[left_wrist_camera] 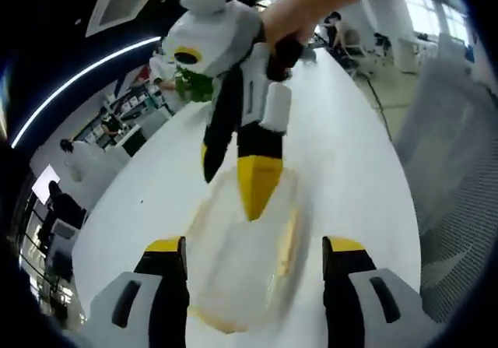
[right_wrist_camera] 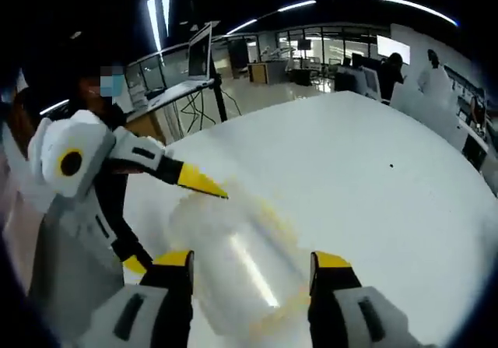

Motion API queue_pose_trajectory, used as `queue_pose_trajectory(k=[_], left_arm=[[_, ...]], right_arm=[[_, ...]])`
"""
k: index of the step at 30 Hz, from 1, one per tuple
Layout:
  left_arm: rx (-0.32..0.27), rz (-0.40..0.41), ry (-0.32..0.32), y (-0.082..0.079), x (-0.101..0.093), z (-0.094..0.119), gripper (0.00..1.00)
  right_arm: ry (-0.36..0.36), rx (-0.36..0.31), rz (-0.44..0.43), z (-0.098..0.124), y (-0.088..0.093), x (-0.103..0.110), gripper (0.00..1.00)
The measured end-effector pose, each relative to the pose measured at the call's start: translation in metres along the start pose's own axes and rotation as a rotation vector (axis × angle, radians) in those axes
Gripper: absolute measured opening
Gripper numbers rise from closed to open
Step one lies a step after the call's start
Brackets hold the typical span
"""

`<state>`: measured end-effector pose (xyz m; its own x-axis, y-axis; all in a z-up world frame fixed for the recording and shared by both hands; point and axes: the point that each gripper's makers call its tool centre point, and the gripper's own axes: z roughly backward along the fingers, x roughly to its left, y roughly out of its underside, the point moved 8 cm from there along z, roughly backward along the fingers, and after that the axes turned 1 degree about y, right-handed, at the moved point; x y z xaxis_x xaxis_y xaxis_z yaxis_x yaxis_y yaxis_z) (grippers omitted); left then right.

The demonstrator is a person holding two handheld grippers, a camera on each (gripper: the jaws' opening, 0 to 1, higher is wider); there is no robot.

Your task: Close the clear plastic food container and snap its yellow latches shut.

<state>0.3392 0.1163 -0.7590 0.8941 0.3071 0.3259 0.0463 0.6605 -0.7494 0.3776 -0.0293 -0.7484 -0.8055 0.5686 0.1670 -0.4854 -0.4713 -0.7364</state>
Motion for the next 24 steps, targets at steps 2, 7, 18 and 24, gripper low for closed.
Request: queue_pose_trajectory(k=[2,7,18,24], left_arm=[[0.025,0.001,-0.030,0.007,0.007,0.002,0.69],[0.034,0.088,-0.033,0.020,0.015,0.007,0.71],[0.030,0.227,-0.041,0.031,0.025,0.013,0.71],[0.022,0.295,-0.022,0.036,0.027,0.011,0.72]], right_arm=[[0.042,-0.050,-0.066,0.005,0.004,0.001,0.60],[0.125,-0.079,-0.103,0.009,0.010,0.004,0.59],[0.182,-0.100,-0.125,0.010,0.011,0.003,0.56],[0.176,-0.087,-0.131,0.010,0.013,0.005,0.58]])
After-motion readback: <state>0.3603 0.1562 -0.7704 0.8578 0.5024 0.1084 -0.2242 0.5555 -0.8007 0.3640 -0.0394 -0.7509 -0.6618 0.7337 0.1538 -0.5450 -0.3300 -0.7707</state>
